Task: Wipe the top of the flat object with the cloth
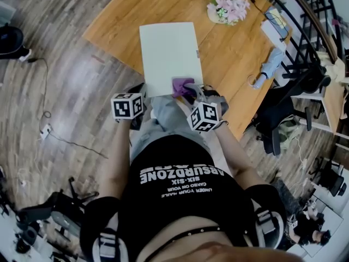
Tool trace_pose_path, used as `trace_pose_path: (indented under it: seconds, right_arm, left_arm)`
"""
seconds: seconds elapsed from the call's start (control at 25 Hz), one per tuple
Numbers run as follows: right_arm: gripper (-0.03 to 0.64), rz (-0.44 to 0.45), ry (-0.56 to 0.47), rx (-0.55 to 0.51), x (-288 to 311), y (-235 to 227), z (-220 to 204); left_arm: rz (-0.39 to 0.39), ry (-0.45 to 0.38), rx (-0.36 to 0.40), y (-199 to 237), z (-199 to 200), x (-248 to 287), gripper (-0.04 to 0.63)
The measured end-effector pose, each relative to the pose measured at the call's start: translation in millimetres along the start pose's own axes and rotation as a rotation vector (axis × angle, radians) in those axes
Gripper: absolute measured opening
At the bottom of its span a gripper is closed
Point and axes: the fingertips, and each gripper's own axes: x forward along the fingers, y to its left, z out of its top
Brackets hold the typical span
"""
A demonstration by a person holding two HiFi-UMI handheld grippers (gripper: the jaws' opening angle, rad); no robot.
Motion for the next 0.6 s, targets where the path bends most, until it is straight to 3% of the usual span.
trace_pose_path:
  seconds: [0.6]
  right_arm:
    - [0.132, 0.013, -0.009, -0.039, 7.9, 7.8, 22.3]
  left_arm:
    - [-0.002, 0.034, 0.0, -0.3, -13.9, 2.7, 0.015]
